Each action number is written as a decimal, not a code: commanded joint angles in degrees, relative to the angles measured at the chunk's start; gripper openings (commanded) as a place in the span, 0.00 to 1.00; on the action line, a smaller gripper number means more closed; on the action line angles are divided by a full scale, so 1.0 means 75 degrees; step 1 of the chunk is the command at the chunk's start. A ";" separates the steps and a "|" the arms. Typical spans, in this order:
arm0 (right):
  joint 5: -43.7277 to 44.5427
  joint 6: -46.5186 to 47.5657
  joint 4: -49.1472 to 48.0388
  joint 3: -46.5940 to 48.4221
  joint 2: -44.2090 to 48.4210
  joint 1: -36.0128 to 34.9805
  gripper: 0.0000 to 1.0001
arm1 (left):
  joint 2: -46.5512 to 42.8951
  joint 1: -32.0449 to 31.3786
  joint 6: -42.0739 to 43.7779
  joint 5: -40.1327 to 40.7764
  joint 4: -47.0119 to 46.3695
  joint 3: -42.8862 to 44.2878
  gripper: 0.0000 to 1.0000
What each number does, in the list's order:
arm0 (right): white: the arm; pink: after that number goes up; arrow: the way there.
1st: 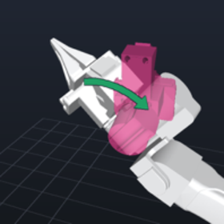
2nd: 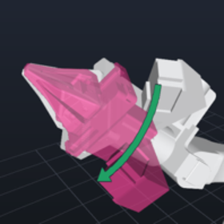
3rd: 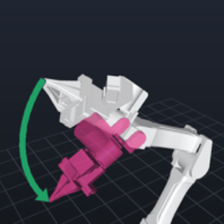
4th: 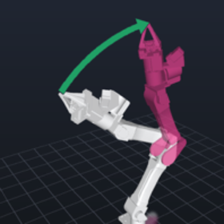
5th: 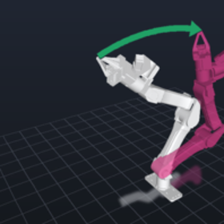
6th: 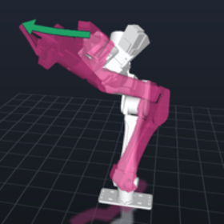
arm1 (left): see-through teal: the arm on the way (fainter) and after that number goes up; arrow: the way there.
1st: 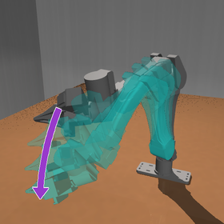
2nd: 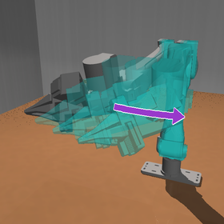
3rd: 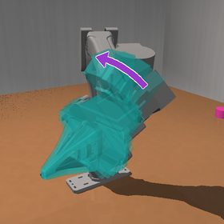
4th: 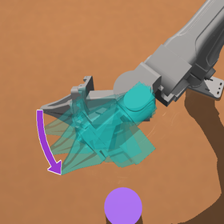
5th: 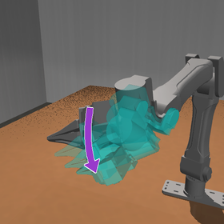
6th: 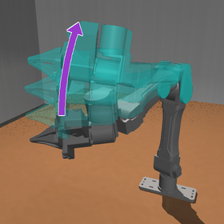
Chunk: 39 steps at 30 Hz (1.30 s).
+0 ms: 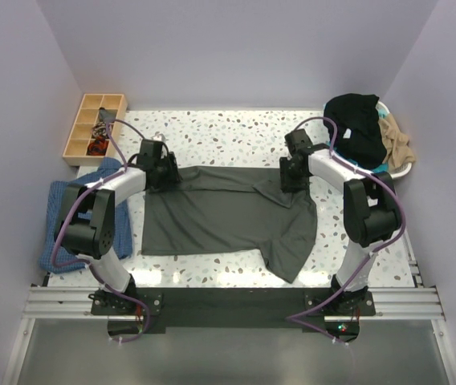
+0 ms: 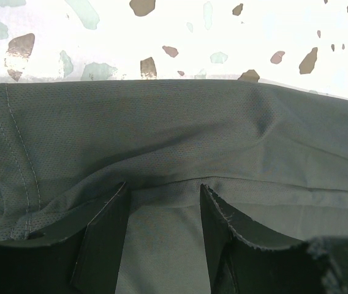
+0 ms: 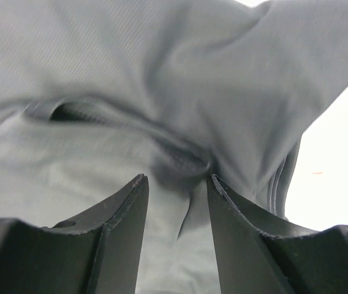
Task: Fold and stack the t-shirts
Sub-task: Fold the tshirt
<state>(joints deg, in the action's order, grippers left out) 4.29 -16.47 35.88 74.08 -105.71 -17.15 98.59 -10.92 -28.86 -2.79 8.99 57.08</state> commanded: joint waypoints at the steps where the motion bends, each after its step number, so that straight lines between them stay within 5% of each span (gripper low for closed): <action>1: 0.0131 0.0051 -0.0249 0.0446 -0.0272 0.0095 0.46 | -0.0113 0.0003 0.0169 -0.0015 -0.0238 0.0124 0.54; 5: -0.0092 0.0122 -0.0400 0.0376 -0.0308 0.0142 0.31 | -0.0067 0.0003 0.0157 0.0020 -0.0250 0.0112 0.54; 7: -0.0174 0.0145 -0.0436 0.0283 -0.0249 0.0142 0.13 | -0.0032 0.0003 0.0157 0.0020 -0.0238 0.0159 0.54; 10: -0.0302 0.0192 -0.0518 0.0154 -0.0027 0.0142 0.05 | 0.0015 0.0003 0.0145 0.0008 -0.0227 0.0182 0.54; 17: -0.0245 0.0262 -0.0343 -0.0244 0.0887 0.0107 0.17 | 0.0027 0.0003 0.0145 -0.0003 -0.0250 0.0194 0.54; 22: -0.0303 0.0286 -0.0307 -0.0444 0.1157 0.0107 0.00 | 0.0085 0.0003 0.0145 -0.0085 -0.0297 0.0171 0.54; 33: -0.1720 0.0332 0.0243 -0.1169 0.1825 -0.0326 0.00 | 0.0086 -0.0009 0.0133 -0.0109 -0.0320 0.0147 0.54; 39: -0.2036 0.0297 0.0642 -0.1895 0.2328 -0.0807 0.08 | 0.0109 0.0003 0.0133 -0.0074 -0.0320 0.0147 0.54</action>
<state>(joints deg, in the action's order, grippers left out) -6.68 -14.52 37.71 63.13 -91.74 -21.61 99.33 -10.92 -28.86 -2.83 8.60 57.08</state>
